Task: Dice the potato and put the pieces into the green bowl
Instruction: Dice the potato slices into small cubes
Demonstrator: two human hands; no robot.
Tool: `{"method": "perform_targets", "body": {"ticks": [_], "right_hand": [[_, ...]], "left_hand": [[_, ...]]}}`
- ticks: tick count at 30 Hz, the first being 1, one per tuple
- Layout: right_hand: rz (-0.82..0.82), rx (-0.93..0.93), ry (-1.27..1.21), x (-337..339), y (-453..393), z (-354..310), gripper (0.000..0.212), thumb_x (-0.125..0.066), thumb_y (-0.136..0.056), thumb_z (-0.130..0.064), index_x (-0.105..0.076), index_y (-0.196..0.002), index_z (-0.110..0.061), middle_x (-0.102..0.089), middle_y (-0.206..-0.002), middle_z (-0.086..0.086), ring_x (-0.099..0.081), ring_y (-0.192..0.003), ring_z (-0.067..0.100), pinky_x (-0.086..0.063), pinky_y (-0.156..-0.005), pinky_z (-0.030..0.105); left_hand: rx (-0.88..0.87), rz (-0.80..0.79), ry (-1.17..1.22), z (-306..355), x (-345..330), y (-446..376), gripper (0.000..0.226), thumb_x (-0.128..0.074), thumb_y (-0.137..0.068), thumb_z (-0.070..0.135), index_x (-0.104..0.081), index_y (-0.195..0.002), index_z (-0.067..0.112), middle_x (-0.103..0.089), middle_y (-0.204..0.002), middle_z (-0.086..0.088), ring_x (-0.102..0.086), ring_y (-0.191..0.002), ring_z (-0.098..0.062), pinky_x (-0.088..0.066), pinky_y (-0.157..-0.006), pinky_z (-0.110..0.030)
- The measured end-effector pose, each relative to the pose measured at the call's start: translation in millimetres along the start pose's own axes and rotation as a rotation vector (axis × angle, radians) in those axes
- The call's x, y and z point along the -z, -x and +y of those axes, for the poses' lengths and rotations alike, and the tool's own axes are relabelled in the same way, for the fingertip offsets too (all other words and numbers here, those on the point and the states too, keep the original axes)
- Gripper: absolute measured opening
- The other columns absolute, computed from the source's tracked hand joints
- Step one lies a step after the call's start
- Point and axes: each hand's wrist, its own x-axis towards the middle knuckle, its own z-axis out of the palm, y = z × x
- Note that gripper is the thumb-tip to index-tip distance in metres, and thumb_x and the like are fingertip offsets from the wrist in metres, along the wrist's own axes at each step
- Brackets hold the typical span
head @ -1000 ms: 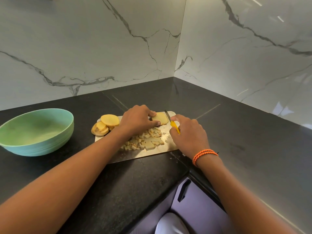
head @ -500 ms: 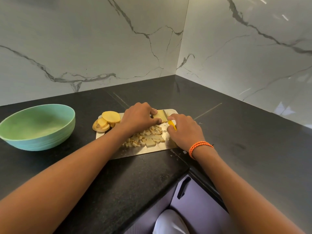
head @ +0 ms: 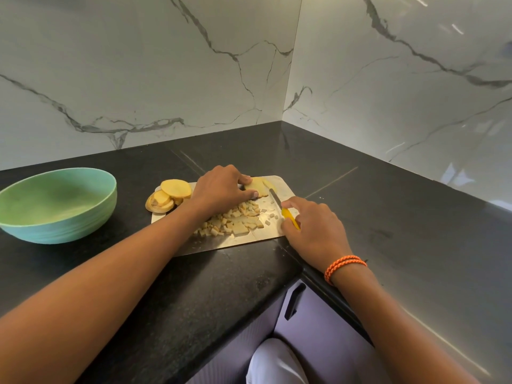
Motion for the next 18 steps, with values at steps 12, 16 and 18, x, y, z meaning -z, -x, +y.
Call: {"method": "perform_targets", "body": {"ticks": [12, 16, 18], "right_hand": [[0.036, -0.054, -0.051, -20, -62, -21, 0.037, -0.055, -0.095, -0.036, -0.061, -0.131, -0.032, -0.067, -0.117, 0.005, -0.059, -0.109, 0.028, -0.050, -0.087, 0.041], [0.079, -0.022, -0.076, -24, -60, -23, 0.039, -0.054, -0.094, -0.033, -0.061, -0.132, -0.029, -0.069, -0.097, 0.008, -0.062, -0.094, 0.029, -0.054, -0.079, 0.041], [0.071, -0.013, -0.057, -26, -59, -23, 0.039, -0.054, -0.094, -0.034, -0.060, -0.133, -0.031, -0.069, -0.103, 0.008, -0.063, -0.094, 0.030, -0.055, -0.081, 0.042]], "left_hand": [[-0.019, 0.038, -0.029, -1, 0, -1, 0.054, -0.074, -0.088, 0.064, -0.073, -0.132, 0.033, -0.072, -0.130, 0.014, -0.067, -0.101, -0.009, -0.039, -0.061, -0.023], [-0.025, 0.047, -0.031, -3, 0, -3, 0.053, -0.074, -0.087, 0.065, -0.074, -0.130, 0.033, -0.073, -0.129, 0.016, -0.068, -0.102, -0.010, -0.047, -0.070, -0.027], [-0.028, 0.042, -0.031, -2, 0, -3, 0.054, -0.074, -0.087, 0.064, -0.074, -0.131, 0.033, -0.072, -0.129, 0.016, -0.068, -0.101, -0.010, -0.045, -0.065, -0.024]]}}
